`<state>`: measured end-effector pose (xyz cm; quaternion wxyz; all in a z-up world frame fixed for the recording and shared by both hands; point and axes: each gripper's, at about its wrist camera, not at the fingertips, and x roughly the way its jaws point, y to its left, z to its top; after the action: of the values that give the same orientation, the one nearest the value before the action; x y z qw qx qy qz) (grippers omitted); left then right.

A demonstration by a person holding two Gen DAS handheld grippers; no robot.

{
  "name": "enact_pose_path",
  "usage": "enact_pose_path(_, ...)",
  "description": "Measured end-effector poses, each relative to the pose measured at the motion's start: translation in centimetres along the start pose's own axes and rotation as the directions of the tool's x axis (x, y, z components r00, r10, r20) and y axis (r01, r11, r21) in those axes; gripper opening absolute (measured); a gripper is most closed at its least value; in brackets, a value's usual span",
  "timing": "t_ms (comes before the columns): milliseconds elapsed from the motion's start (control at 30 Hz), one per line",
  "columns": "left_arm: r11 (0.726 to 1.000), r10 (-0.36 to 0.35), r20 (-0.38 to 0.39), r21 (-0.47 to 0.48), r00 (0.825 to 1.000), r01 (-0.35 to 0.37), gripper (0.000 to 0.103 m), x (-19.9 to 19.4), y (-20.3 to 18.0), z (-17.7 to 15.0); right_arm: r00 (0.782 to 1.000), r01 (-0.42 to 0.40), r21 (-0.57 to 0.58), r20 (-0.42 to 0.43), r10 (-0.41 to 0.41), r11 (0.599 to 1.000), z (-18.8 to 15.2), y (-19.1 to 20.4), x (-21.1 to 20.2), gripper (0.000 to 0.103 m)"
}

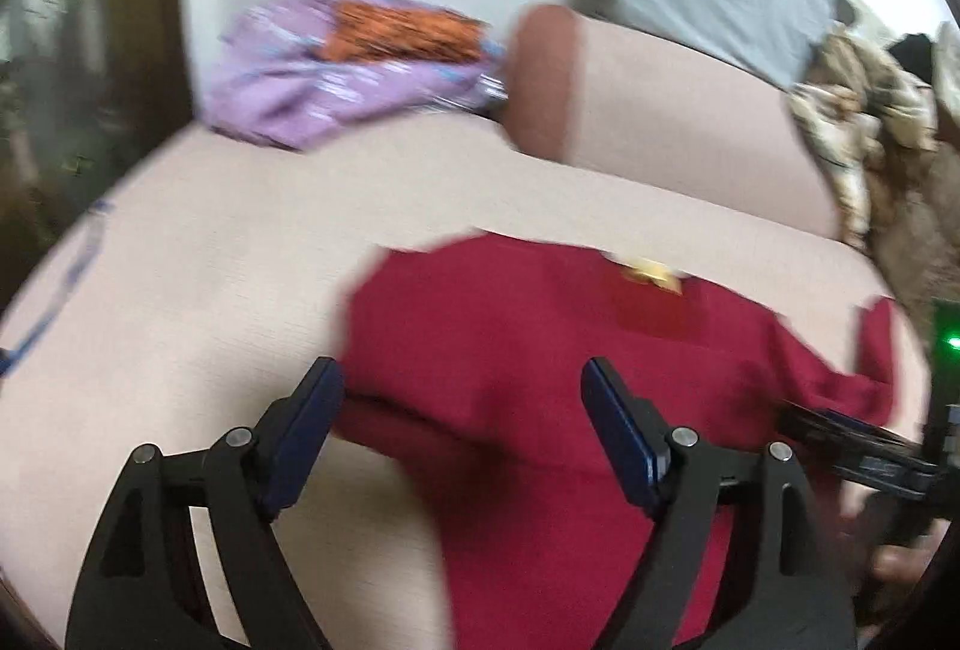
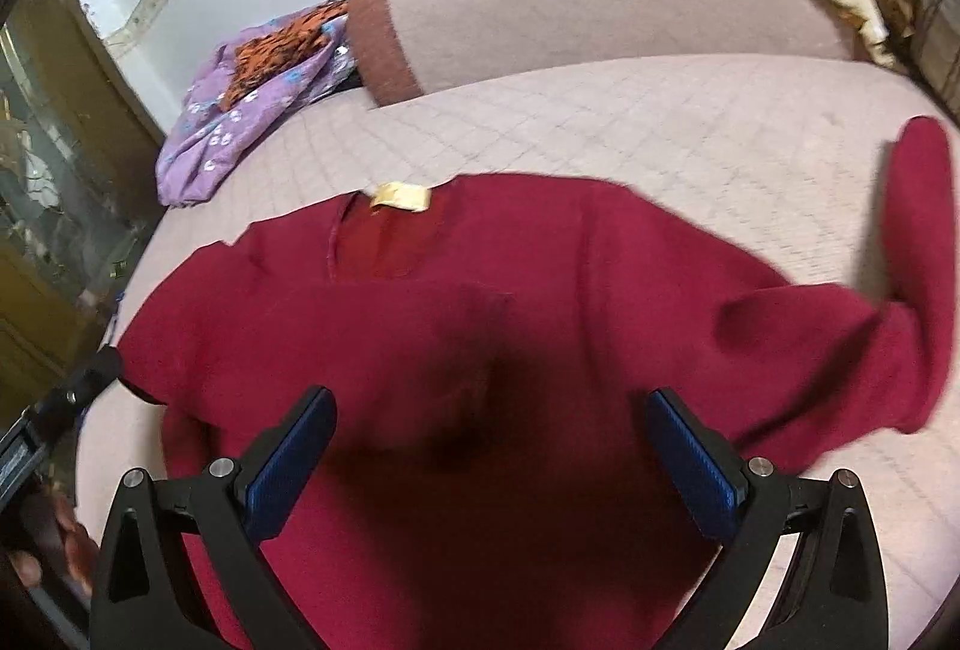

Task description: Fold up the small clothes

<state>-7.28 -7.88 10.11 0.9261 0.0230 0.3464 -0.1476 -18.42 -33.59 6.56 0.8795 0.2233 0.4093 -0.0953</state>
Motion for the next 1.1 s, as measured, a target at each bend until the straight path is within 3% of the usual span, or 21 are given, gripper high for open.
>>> enact_pose_path(67,0.999,0.038,-0.009,-0.03,0.999,-0.038,0.082,1.0,1.6,-0.6,1.0,0.002,-0.011,-0.027,-0.003,1.0,-0.2,0.4,1.1,0.103)
enact_pose_path(200,0.996,0.038,-0.058,-0.081,0.998,-0.042,0.082,2.8,3.4,-1.2,0.998,0.052,-0.061,-0.017,-0.053,0.997,-0.6,0.8,2.3,0.099)
enact_pose_path(233,0.995,0.047,-0.046,-0.091,0.998,-0.051,0.082,2.7,3.6,-1.2,0.998,0.053,-0.084,-0.013,-0.054,0.995,-0.5,1.0,2.6,0.088)
enact_pose_path(267,0.993,0.053,-0.034,-0.101,0.998,-0.056,0.082,2.6,3.8,-1.2,0.998,0.06,-0.114,-0.01,-0.062,0.992,-0.4,1.4,3.1,0.067)
enact_pose_path(367,0.99,0.067,-0.008,-0.121,0.998,-0.067,0.082,2.4,4.1,-1.2,0.997,0.081,-0.182,0.008,-0.081,0.98,0.0,2.1,3.9,0.023)
enact_pose_path(433,0.988,0.081,0.002,-0.131,0.997,-0.08,0.082,2.6,4.4,-1.2,0.996,0.09,-0.207,0.016,-0.089,0.974,0.7,2.5,3.6,0.006)
enact_pose_path(533,0.985,0.08,0.005,-0.156,0.997,-0.078,0.082,3.5,4.6,-0.7,0.994,0.085,-0.22,0.081,-0.069,0.972,1.8,2.3,0.8,0.005)
enact_pose_path(633,0.987,0.076,-0.002,-0.142,0.997,-0.075,0.082,4.5,4.0,-0.5,0.968,0.216,-0.192,0.167,-0.185,0.957,3.0,0.7,-1.2,0.005)
enact_pose_path(733,0.992,0.079,-0.032,-0.092,0.996,-0.082,0.082,5.7,2.6,-0.7,0.986,0.156,-0.112,0.084,-0.147,0.981,3.6,-1.7,0.5,0.006)
enact_pose_path(833,0.993,0.115,-0.078,-0.019,0.99,-0.117,0.082,7.0,1.6,-1.2,0.98,0.198,-0.117,-0.003,-0.199,0.973,3.0,-2.4,2.1,0.011)
enact_pose_path(867,0.989,0.146,-0.093,0.006,0.985,-0.146,0.082,7.4,1.4,-1.4,0.98,0.2,-0.096,-0.005,-0.201,0.975,2.9,-2.8,1.8,0.016)
enact_pose_path(933,0.989,0.149,-0.105,0.001,0.983,-0.15,0.082,7.8,1.6,-1.5,0.977,0.212,-0.033,0.032,-0.211,0.977,2.9,-3.4,0.2,0.037)
enact_pose_path(967,0.989,0.146,-0.107,-0.011,0.983,-0.148,0.082,8.0,1.8,-1.4,0.975,0.213,-0.02,0.062,-0.211,0.977,2.8,-3.4,-0.6,0.039)
enact_pose_path(1033,0.988,0.153,-0.102,-0.022,0.983,-0.156,0.082,8.1,2.0,-1.3,0.982,0.154,-0.037,0.112,-0.149,0.987,2.7,-2.6,-1.8,0.038)
enact_pose_path(1100,0.986,0.16,-0.103,-0.024,0.982,-0.163,0.082,8.6,2.0,-1.3,0.995,0.079,-0.1,0.076,-0.071,0.992,2.7,-1.2,-0.9,0.038)
